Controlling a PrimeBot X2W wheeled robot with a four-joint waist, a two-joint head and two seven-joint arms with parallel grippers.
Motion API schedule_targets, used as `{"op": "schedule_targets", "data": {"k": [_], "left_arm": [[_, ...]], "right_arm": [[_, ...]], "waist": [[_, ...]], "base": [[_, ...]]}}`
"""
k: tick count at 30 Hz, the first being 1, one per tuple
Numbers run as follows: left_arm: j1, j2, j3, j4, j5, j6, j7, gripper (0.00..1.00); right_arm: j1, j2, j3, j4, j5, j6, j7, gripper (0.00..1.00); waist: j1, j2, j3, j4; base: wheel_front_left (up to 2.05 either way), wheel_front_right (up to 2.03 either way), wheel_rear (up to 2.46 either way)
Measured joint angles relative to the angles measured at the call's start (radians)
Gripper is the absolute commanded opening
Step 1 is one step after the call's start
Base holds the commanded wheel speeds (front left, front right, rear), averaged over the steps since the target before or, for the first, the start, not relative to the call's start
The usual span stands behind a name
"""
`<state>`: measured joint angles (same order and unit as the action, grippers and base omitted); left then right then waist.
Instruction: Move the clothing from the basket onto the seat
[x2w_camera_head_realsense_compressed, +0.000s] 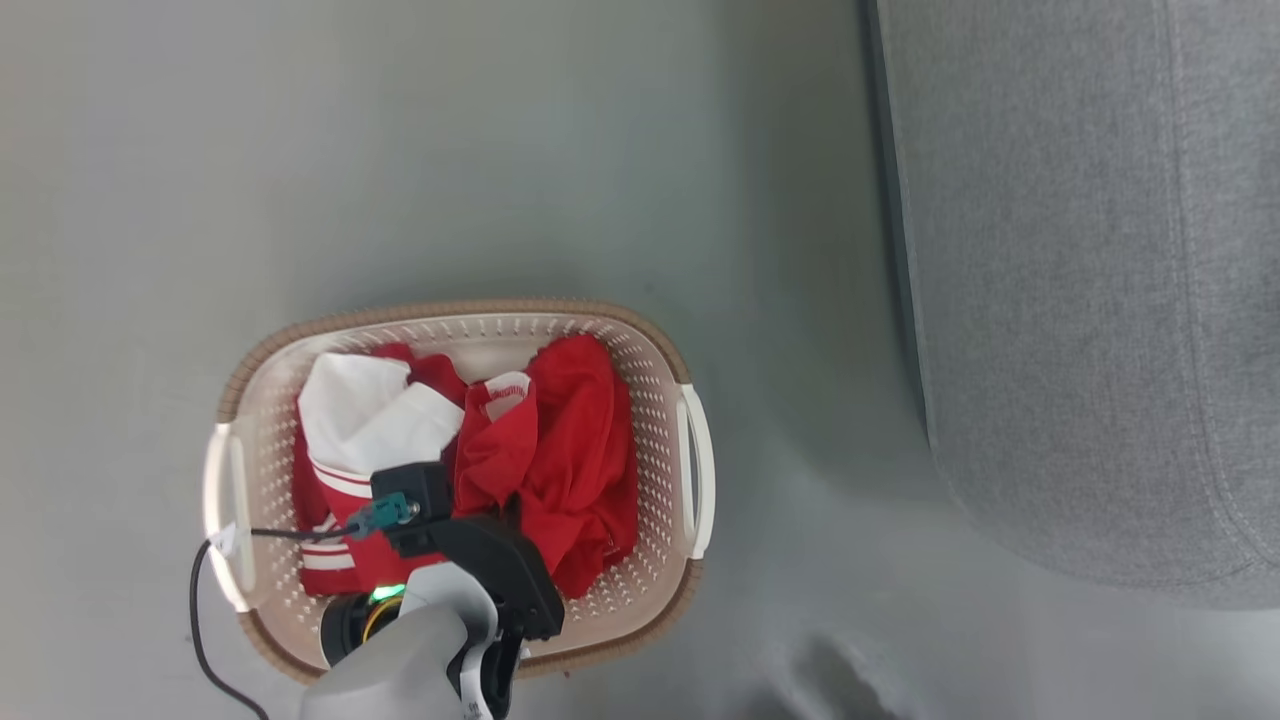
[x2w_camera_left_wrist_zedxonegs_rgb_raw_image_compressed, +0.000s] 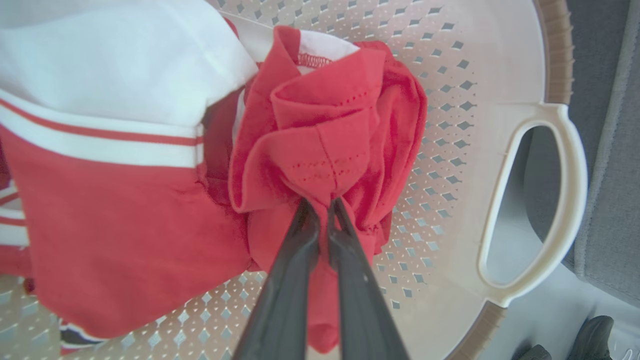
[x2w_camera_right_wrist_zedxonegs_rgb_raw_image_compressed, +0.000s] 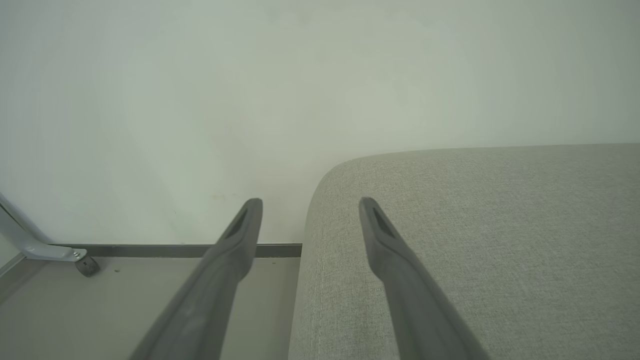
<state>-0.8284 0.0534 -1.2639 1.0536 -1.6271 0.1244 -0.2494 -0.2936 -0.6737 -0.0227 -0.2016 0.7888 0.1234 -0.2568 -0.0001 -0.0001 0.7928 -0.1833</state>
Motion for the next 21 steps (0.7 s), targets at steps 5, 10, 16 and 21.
{"op": "schedule_targets", "data": {"k": [5,10,16,21], "left_arm": [[0.026,0.0,0.001,0.008,0.0,0.0,0.0,0.0],[0.044,-0.003,0.021,0.025,0.0,0.0,0.0,0.0],[0.064,-0.007,0.061,0.047,0.013,0.0,0.0,0.0],[0.08,-0.011,0.089,0.065,0.038,0.0,0.0,0.0]], "right_arm": [[0.002,0.021,0.02,0.038,-0.014,0.0,0.0,1.0],[0.038,0.04,0.044,0.079,-0.026,0.0,0.0,1.0],[0.07,0.066,0.065,0.132,-0.052,0.0,0.0,1.0],[0.106,0.092,0.077,0.175,-0.079,0.0,0.0,1.0]], "waist": [[0.0,0.0,-0.066,0.022],[0.0,0.0,-0.137,0.045],[-0.0001,0.0,-0.224,0.072],[-0.0001,-0.0001,-0.298,0.095]], "base": [[0.0,0.0,0.0],[0.0,0.0,0.0],[0.0,0.0,0.0],[0.0,0.0,0.0]]}}
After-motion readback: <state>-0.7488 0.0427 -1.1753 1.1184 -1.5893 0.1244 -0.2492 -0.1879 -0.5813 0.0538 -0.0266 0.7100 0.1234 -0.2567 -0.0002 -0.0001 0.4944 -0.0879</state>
